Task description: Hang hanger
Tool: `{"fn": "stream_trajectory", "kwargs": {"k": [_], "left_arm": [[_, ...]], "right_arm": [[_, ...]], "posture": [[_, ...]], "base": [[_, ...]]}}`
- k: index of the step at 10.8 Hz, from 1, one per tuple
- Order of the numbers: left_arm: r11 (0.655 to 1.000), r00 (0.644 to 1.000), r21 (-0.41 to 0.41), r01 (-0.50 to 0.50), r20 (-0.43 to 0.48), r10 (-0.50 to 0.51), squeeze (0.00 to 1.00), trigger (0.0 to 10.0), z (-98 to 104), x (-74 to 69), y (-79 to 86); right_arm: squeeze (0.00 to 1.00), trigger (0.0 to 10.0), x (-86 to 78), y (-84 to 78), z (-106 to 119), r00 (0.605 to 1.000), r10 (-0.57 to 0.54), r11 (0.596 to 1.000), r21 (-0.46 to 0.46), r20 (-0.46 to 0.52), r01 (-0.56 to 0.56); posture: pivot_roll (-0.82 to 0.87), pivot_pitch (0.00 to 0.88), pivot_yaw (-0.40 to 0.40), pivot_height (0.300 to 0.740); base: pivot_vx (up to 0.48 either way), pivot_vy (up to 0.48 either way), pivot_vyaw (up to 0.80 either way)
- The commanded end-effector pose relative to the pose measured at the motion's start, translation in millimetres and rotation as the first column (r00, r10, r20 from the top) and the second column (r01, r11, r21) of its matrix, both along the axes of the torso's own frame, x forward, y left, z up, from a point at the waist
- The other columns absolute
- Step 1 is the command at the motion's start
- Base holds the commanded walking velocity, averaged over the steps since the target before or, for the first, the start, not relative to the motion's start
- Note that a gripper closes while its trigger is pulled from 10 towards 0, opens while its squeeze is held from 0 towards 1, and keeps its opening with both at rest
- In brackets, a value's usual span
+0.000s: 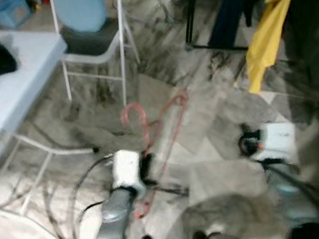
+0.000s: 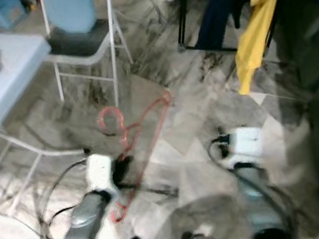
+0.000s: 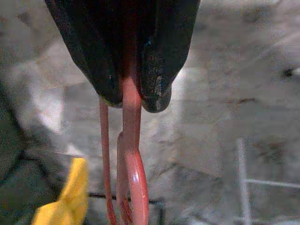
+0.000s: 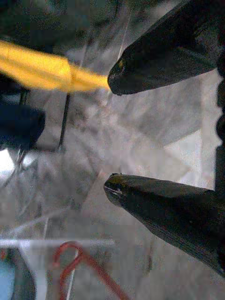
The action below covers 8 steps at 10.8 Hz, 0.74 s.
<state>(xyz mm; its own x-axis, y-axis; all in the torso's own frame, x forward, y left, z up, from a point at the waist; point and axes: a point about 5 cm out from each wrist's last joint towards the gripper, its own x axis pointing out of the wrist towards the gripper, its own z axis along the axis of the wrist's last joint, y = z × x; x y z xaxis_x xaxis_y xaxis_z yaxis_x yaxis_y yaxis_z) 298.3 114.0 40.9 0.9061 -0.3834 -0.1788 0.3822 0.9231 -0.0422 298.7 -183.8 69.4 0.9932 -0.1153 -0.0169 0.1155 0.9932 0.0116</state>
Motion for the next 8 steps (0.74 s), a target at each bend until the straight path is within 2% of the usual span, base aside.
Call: {"fn": "stream_trajectory", "kwargs": {"k": [1,4,5,8], "left_arm": [[1.0,1.0,-0.007,-0.002,-0.013,0.001,0.0,10.0,-4.1,-3.5,-4.5],[0.999,0.999,-0.033,0.003,-0.032,-0.005,0.0,10.0,-5.5,-3.4,-3.0],[0.998,0.999,-0.05,0.024,-0.024,-0.026,0.0,10.0,-3.8,-3.0,-2.8],[0.999,0.999,-0.042,0.03,-0.022,-0.031,0.0,10.0,-2.8,-1.0,0.2]], "right_arm": [[0.0,10.0,-3.8,-7.8,-2.1,1.0,-0.021,1.0,-0.007,-0.008,0.021],[0.0,10.0,-3.7,-6.5,-2.7,1.0,-0.019,1.0,0.003,-0.015,0.019],[0.0,10.0,-4.0,-6.2,-4.1,1.0,-0.017,1.0,0.003,-0.027,0.017],[0.0,10.0,-4.8,-5.8,-4.5,1.0,-0.016,1.0,0.004,-0.026,0.016]], "posture": [[-0.09,0.232,0.026,0.74],[-0.09,0.233,0.025,0.74],[-0.09,0.237,0.025,0.74],[-0.09,0.24,0.028,0.74]], "base": [[0.0,0.0,0.0],[0.0,0.0,0.0],[0.0,0.0,-0.8],[0.0,0.384,-0.8]]}}
